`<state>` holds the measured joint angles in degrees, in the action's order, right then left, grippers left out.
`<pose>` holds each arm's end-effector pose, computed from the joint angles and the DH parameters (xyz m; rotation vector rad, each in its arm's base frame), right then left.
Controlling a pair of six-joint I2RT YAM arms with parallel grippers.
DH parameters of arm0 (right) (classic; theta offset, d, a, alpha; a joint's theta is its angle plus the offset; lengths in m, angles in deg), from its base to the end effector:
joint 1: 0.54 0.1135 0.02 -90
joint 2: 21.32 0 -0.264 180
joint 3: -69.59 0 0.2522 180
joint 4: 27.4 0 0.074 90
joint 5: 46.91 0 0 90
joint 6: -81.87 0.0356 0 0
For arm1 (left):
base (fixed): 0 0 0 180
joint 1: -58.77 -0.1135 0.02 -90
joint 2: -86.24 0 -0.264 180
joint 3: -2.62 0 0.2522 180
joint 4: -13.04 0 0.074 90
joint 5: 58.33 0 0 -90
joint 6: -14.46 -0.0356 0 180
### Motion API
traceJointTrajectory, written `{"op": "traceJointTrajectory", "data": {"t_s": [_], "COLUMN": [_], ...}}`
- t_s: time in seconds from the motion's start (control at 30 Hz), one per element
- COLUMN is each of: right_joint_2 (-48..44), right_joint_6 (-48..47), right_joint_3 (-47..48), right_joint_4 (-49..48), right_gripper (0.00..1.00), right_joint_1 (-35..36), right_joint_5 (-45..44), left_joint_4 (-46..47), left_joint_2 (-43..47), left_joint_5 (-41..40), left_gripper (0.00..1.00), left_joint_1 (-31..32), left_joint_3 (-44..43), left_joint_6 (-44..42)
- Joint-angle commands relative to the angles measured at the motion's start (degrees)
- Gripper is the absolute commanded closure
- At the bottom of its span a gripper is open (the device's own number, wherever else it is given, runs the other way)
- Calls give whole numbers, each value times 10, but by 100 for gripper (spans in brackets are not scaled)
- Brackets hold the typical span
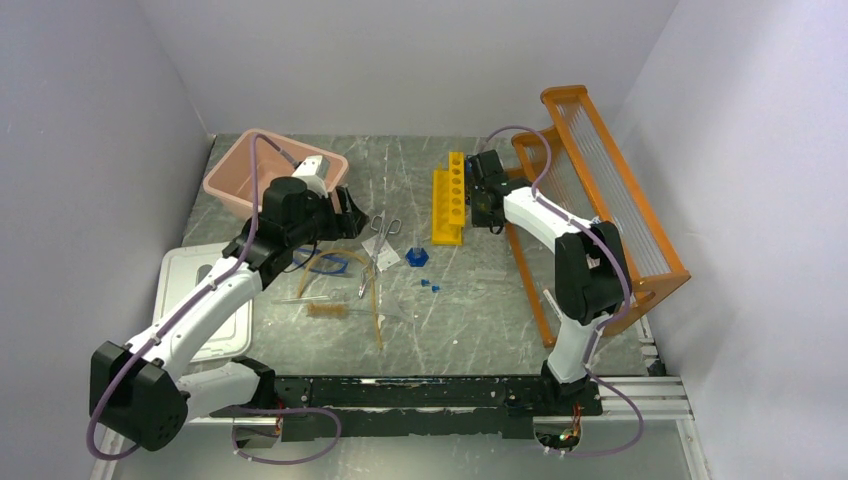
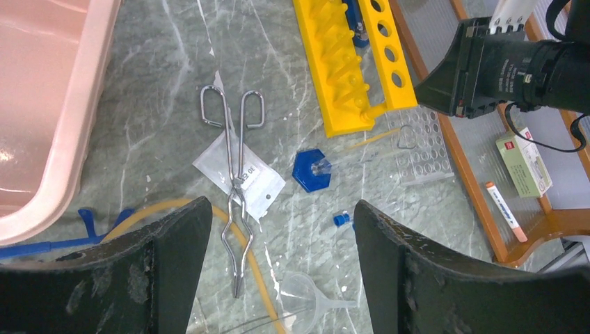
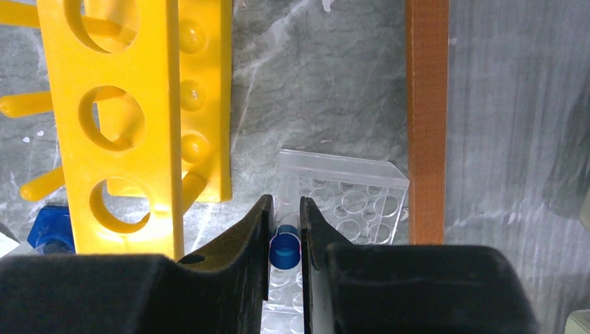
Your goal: Organize the chemistry lab equipment
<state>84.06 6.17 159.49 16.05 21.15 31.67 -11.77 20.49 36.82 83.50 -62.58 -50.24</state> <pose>0.3643 0.1373 0.2075 -0.0942 2.5658 -0.0237 0.2372 -0.1128 0.3049 0.0486 2.0710 -0.6383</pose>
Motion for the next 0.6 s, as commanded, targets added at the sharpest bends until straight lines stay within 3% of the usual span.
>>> {"op": "traceJointTrajectory", "data": {"t_s": [0.0, 0.2, 0.4, 0.57], "right_joint_2": [-7, 6, 6, 8], "right_joint_6": [-13, -16, -15, -21], "right_joint_3": [-13, 4, 5, 15], "right_joint_4": [11, 39, 35, 32], "right_gripper": [92, 91, 80, 80], "right_joint_1": [-14, -18, -18, -12], "right_joint_5": [42, 58, 36, 13], "left_joint_4": [37, 37, 28, 25], "left_joint_2": [19, 27, 32, 30], "left_joint_5": [7, -3, -9, -10], "left_gripper": [21, 21, 21, 21], "left_joint_1": [-5, -5, -4, -4], "left_joint_3": [16, 25, 26, 21], "left_joint_6": [5, -3, -9, -13]}}
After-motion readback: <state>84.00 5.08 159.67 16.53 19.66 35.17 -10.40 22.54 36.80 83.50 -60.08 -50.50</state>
